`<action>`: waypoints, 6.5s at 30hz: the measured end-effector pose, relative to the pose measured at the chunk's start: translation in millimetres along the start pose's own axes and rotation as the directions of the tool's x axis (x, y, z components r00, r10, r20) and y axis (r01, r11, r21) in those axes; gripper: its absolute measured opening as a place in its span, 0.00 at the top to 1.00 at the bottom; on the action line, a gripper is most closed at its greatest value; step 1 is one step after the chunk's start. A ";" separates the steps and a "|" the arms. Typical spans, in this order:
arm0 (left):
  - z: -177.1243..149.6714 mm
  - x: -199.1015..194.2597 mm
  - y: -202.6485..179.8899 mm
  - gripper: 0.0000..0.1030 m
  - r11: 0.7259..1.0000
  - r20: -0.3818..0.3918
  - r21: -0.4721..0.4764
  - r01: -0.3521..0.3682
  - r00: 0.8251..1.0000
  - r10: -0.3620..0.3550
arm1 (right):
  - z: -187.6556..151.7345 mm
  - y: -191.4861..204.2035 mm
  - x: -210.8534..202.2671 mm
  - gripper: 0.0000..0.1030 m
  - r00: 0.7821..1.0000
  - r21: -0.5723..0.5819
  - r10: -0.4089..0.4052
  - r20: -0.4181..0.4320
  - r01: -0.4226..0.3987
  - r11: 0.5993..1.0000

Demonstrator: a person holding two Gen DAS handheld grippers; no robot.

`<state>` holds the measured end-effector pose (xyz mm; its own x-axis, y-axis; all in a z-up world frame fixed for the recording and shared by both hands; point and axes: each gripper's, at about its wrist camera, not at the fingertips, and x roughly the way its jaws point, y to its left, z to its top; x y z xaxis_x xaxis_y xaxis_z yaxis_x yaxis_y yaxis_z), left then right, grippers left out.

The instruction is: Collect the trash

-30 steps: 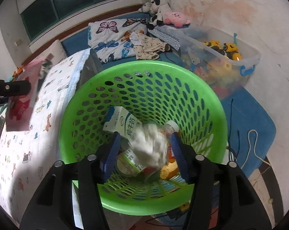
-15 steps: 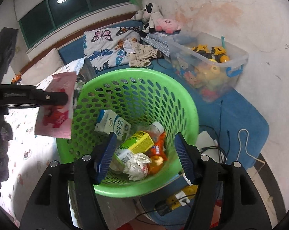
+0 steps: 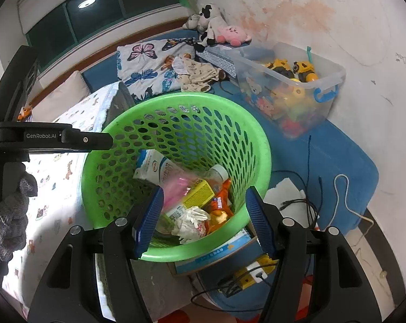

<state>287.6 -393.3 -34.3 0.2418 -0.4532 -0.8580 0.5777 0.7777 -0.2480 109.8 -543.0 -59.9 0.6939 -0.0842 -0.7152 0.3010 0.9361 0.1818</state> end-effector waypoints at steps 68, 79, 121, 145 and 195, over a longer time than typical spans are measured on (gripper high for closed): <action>-229.5 -243.0 142.5 0.07 0.918 0.381 -0.240 -0.317 0.839 0.389 | -69.5 218.8 -102.1 0.10 0.987 -0.238 0.124 0.102 -0.097 0.966; -226.1 -243.0 141.4 0.07 0.905 0.370 -0.229 -0.358 0.828 0.421 | -71.8 225.2 -99.1 0.09 0.986 -0.247 0.141 0.084 -0.117 0.962; -240.8 -245.9 157.5 0.07 0.865 0.342 -0.326 -0.382 0.805 0.484 | -71.2 237.5 -92.1 0.09 0.986 -0.279 0.155 0.063 -0.132 0.951; -244.5 -249.1 154.0 0.07 0.858 0.337 -0.327 -0.397 0.799 0.498 | -73.3 239.8 -96.8 0.09 0.983 -0.281 0.169 0.068 -0.144 0.949; -244.8 -243.5 151.6 0.07 0.855 0.328 -0.331 -0.400 0.800 0.501 | -73.8 243.8 -97.1 0.09 0.982 -0.278 0.178 0.064 -0.154 0.948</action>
<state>125.5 -58.3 27.0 0.7393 -0.1159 -0.6634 0.1391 0.9901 -0.0179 67.5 -281.3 4.0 0.7771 0.0623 -0.6262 -0.0035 0.9955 0.0946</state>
